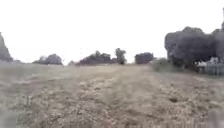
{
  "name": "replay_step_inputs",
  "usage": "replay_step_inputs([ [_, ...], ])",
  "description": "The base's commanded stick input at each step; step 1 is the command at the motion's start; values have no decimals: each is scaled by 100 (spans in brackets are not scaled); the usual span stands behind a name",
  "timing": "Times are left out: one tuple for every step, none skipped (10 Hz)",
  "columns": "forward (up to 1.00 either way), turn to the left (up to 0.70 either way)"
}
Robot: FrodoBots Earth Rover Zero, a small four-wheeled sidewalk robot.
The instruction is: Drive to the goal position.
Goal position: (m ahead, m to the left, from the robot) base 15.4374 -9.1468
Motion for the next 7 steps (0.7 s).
replay_step_inputs([
  [70, -6],
  [70, -10],
  [70, -14],
  [70, -8],
  [69, -15],
  [69, -21],
  [69, -22],
])
